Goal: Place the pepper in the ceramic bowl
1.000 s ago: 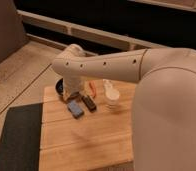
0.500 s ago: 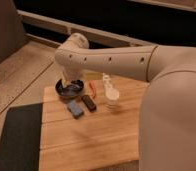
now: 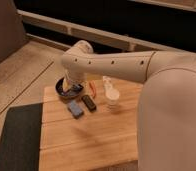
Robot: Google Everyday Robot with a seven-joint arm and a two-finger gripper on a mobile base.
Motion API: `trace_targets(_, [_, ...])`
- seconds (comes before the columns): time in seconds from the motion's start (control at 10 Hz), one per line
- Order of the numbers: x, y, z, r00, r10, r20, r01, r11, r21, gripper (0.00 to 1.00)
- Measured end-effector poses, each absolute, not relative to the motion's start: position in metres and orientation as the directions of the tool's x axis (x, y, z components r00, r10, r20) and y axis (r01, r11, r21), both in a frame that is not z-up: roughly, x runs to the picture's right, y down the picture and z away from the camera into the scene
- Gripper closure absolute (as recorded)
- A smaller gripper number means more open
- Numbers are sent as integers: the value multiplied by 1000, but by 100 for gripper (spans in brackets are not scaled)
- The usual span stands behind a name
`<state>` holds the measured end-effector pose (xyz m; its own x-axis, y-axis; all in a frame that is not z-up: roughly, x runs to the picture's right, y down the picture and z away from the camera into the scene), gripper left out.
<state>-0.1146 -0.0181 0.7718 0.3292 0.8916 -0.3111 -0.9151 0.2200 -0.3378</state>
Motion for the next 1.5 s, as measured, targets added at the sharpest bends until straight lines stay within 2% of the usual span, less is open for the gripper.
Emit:
trace_targets(0.4, [-81, -38, 842, 337, 905, -261, -887, 212, -409, 35])
trace_targets(0.8, [-31, -52, 884, 287, 921, -264, -889, 154, -432, 35])
trace_targets(1.5, [-24, -46, 896, 279, 924, -261, -902, 160, -400, 35])
